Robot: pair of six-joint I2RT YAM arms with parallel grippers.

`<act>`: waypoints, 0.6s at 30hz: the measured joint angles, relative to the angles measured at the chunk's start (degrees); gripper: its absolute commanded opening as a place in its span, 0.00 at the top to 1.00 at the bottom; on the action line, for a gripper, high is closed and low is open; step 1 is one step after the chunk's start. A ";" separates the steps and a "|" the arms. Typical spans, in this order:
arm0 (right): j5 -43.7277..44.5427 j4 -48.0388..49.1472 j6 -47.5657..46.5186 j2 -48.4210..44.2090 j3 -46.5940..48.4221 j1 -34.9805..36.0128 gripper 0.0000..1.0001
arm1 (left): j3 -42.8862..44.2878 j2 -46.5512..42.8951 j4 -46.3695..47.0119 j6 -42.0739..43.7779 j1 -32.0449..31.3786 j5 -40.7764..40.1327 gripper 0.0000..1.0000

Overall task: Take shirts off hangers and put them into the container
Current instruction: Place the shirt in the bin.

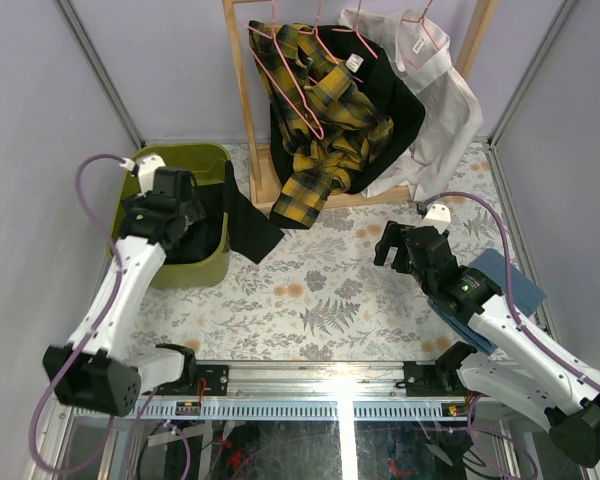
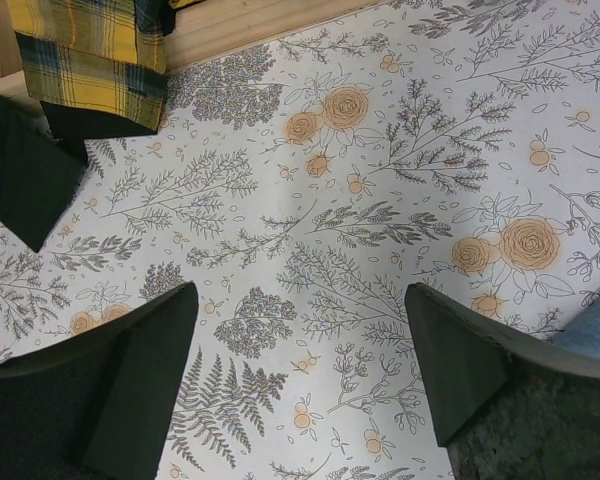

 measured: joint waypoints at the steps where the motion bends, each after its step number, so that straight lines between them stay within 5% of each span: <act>1: 0.00 0.00 0.00 0.00 0.00 0.02 0.08 | 0.66 -1.92 -0.07 -0.04 0.00 0.96 0.00; 8: -0.09 0.04 0.02 0.26 0.02 0.02 0.08 | 9.35 -8.52 1.79 0.09 0.00 11.56 0.00; 18: -0.13 0.04 0.13 1.44 0.02 0.00 0.08 | 7.96 -4.85 6.16 0.70 -2.84 35.39 0.00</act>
